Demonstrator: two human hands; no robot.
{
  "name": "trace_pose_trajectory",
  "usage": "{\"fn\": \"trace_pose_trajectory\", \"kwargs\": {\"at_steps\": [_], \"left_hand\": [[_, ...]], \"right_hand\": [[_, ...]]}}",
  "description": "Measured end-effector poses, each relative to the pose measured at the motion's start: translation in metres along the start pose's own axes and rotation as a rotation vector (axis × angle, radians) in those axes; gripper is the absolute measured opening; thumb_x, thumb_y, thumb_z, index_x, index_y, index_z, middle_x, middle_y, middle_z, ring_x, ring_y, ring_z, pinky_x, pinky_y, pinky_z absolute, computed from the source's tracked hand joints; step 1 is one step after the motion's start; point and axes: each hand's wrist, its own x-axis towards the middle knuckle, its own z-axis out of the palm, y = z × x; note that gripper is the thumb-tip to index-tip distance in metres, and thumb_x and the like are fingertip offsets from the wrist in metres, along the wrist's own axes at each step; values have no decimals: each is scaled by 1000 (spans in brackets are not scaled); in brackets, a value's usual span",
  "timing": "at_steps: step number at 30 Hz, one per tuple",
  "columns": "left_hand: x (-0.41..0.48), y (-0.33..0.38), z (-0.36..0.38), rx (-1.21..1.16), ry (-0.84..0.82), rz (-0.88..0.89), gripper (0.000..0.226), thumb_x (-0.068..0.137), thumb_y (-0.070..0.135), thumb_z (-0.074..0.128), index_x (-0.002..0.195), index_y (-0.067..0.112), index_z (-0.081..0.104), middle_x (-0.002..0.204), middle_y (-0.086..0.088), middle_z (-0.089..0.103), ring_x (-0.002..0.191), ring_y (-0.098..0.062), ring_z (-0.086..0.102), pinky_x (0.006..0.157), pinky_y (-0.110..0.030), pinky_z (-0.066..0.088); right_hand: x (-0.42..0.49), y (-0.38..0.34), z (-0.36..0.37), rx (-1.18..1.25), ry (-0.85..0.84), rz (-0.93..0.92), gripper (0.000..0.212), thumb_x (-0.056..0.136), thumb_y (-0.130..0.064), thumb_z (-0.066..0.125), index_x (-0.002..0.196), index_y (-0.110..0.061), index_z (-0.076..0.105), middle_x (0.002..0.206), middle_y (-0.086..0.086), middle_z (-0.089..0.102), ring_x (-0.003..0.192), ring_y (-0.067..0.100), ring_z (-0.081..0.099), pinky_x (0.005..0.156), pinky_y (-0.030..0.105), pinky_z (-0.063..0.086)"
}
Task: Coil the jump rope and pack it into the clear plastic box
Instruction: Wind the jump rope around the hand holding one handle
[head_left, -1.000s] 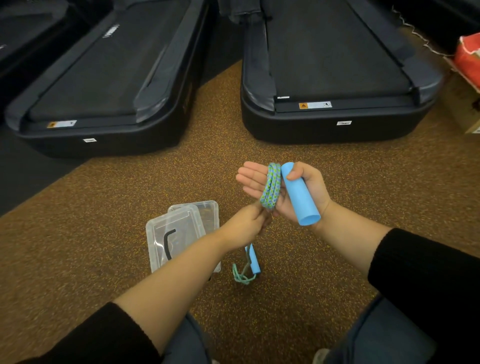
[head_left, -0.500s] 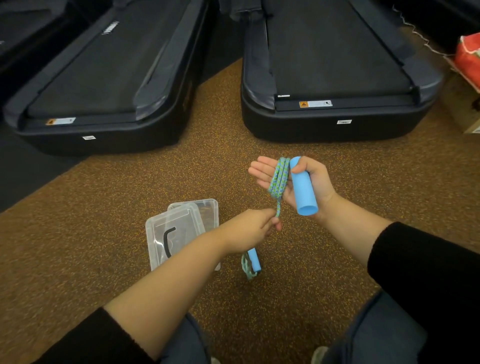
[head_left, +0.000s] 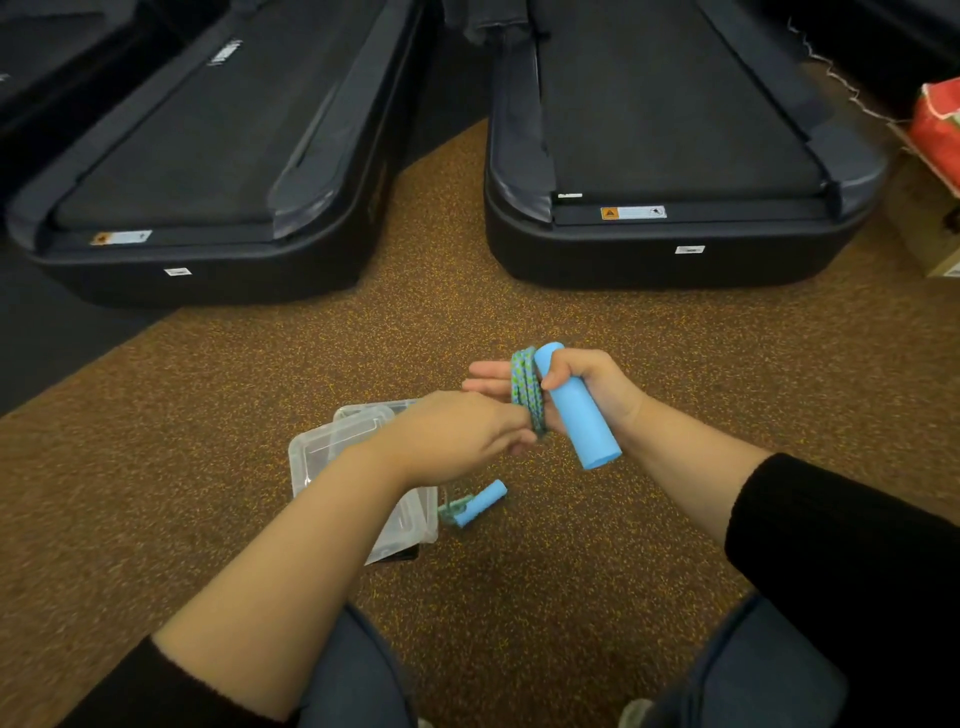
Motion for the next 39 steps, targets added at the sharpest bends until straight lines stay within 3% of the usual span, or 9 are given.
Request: {"fn": "trace_pose_trajectory", "kwargs": {"at_steps": [3, 7, 9, 14, 18, 20, 24, 29, 39], "left_hand": [[-3, -2, -8, 32, 19, 12, 29, 96, 43, 33, 88, 26, 56, 82, 13, 54, 78, -6, 46, 75, -34, 45], [-6, -2, -9, 61, 34, 8, 30, 95, 45, 33, 88, 28, 56, 79, 13, 55, 78, 9, 33, 75, -31, 43], [-8, -4, -9, 67, 48, 16, 31, 94, 48, 32, 85, 28, 55, 87, 10, 60, 79, -1, 47, 76, -34, 46], [-10, -13, -12, 27, 93, 28, 36, 93, 51, 34, 81, 24, 54, 78, 6, 62, 72, -12, 55, 69, -34, 43], [-12, -20, -14, 28, 174, 39, 38, 91, 55, 31, 82, 25, 52, 74, 11, 54, 71, -9, 50, 64, -30, 38], [-13, -24, -15, 19, 209, 35, 48, 85, 63, 24, 85, 25, 54, 75, 11, 56, 72, -9, 51, 64, -29, 36], [-15, -29, -14, -79, 243, 8, 42, 85, 57, 30, 84, 24, 57, 77, 7, 61, 74, -11, 55, 68, -31, 41], [-15, -37, -14, -204, 237, -31, 28, 88, 50, 44, 77, 27, 54, 67, 13, 56, 67, 1, 52, 64, -21, 37], [-7, -33, -5, -556, 326, -10, 27, 94, 26, 47, 67, 23, 49, 56, 14, 52, 56, 2, 46, 59, -9, 34]], "right_hand": [[-3, 2, 1, -4, 3, 40, 88, 48, -19, 64, 131, 2, 45, 119, 19, 62, 92, 30, 66, 75, 39, 53], [-4, 8, 4, -98, 77, 79, 53, 57, -16, 49, 105, -10, 70, 91, 15, 69, 67, 26, 61, 72, 37, 35], [-2, 12, 5, -165, 192, 102, 41, 55, -16, 56, 92, -3, 67, 89, 23, 57, 71, 37, 49, 75, 45, 32], [5, 29, -4, -210, 229, 188, 67, 33, -22, 71, 94, -2, 53, 88, 18, 47, 87, 36, 33, 80, 45, 27], [-12, 22, 21, -379, 233, 199, 3, 71, -4, 58, 73, -3, 56, 87, 27, 55, 64, 26, 58, 62, 20, 48], [-14, 19, 27, -486, 261, 169, 19, 85, 8, 41, 85, 9, 60, 109, 43, 51, 78, 38, 61, 57, 20, 54], [-17, 18, 27, -414, 210, 205, 43, 83, 4, 45, 122, 22, 42, 132, 41, 40, 122, 48, 40, 97, 43, 41], [-3, 34, 28, -64, -169, 271, 71, 47, -19, 67, 114, 5, 62, 117, 24, 63, 115, 31, 58, 105, 35, 41], [-10, 25, 34, 134, -369, 204, 66, 50, -16, 64, 113, 5, 60, 110, 22, 66, 107, 32, 61, 102, 40, 42]]}}
